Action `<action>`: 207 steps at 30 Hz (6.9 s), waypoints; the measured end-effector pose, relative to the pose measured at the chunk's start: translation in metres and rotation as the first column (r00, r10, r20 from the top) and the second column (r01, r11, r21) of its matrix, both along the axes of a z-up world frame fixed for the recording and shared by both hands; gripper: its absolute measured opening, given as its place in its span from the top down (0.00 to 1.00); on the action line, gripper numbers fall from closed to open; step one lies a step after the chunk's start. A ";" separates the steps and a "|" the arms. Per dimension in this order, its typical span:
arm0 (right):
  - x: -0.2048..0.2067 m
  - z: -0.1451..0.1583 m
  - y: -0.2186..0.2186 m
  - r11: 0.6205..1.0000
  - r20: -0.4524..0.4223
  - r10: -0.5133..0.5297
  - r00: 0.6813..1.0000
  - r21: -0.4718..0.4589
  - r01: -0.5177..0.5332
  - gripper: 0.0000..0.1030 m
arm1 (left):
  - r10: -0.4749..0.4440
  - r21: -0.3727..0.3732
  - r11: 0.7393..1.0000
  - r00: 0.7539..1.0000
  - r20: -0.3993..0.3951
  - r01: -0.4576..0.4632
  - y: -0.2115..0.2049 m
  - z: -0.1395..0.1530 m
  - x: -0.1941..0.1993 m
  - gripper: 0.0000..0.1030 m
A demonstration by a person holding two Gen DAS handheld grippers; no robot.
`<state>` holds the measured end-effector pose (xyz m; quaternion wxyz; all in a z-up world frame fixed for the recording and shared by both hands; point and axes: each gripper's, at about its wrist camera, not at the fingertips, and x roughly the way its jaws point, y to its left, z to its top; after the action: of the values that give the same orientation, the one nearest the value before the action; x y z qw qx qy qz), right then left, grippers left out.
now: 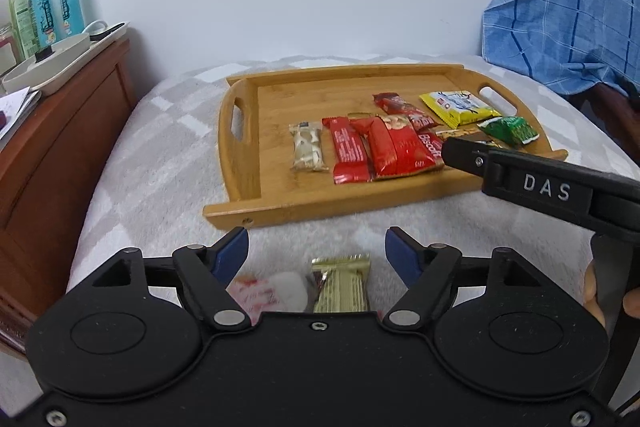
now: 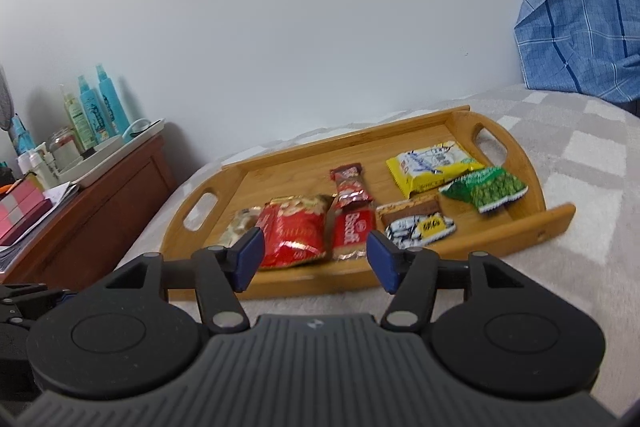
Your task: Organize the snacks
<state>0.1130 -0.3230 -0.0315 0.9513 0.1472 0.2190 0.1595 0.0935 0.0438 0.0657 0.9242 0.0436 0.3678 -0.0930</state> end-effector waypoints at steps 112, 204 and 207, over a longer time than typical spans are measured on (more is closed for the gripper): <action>-0.034 -0.018 -0.004 0.997 -0.073 0.073 0.995 0.008 -0.073 0.63 | 0.055 0.039 0.998 0.998 0.005 -0.055 -0.003 -0.014 0.004 0.94; 0.158 -0.004 -0.031 0.995 -0.196 0.056 0.979 -0.070 -0.071 0.70 | 0.144 0.007 0.990 0.988 -0.061 -0.144 -0.076 -0.033 0.192 0.70; 0.158 -0.005 -0.030 0.995 -0.200 0.054 0.978 -0.070 -0.069 0.70 | 0.142 0.014 0.990 0.988 -0.058 -0.141 -0.077 -0.034 0.192 0.70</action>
<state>0.2714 -0.3528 -0.0365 0.9244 0.1189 0.3228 0.1648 0.2859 -0.0334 0.0315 0.9171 0.0190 0.3974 -0.0265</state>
